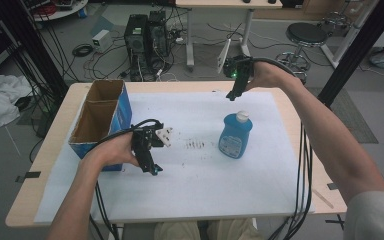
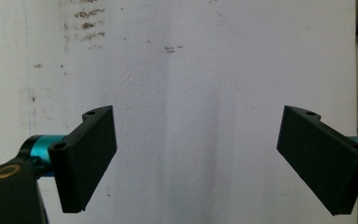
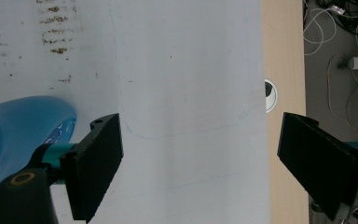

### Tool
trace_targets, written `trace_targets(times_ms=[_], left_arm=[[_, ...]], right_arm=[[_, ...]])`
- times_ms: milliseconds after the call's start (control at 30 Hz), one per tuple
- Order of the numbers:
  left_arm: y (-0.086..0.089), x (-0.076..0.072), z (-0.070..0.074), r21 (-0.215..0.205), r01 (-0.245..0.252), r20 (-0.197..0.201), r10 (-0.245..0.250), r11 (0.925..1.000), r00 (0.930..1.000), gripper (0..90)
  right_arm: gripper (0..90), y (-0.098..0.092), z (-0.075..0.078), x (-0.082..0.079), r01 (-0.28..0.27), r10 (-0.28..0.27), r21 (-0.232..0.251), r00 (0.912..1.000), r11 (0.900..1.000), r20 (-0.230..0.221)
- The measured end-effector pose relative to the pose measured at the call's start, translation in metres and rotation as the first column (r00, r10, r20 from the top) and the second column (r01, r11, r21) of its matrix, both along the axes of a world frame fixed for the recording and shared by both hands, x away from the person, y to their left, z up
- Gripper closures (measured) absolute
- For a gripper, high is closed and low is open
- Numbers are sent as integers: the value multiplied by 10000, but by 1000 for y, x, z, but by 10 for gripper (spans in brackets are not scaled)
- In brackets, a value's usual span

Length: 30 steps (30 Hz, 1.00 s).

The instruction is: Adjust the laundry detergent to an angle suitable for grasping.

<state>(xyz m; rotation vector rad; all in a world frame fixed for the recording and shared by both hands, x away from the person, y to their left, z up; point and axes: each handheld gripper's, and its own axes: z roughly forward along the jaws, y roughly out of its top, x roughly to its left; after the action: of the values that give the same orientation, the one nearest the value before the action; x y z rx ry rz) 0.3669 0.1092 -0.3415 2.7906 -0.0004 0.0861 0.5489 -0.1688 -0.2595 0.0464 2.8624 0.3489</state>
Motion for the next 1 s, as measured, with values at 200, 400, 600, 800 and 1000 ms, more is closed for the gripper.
trace_targets(times_ms=[200,400,600,800,1000], left_arm=[[0,1,0,-33,-43,-23,43,10000,10000,120],[-2,0,0,-7,-111,1,111,9999,9999,120],[-6,-6,0,227,8,-38,-8,9997,10000,120],[-8,-5,-1,179,30,-39,-29,9998,10000,120],[-9,-6,0,133,94,-37,-93,9999,9999,120]], right_arm=[[133,1,-1,-1,-29,29,-73,10000,10000,45],[133,-2,2,-1,-20,19,35,10000,10000,75],[133,-4,-1,4,145,-144,-23,9999,9999,35],[133,-2,0,1,59,-58,-38,9999,10000,149],[133,-3,2,-1,66,-65,-56,9998,10000,176]])
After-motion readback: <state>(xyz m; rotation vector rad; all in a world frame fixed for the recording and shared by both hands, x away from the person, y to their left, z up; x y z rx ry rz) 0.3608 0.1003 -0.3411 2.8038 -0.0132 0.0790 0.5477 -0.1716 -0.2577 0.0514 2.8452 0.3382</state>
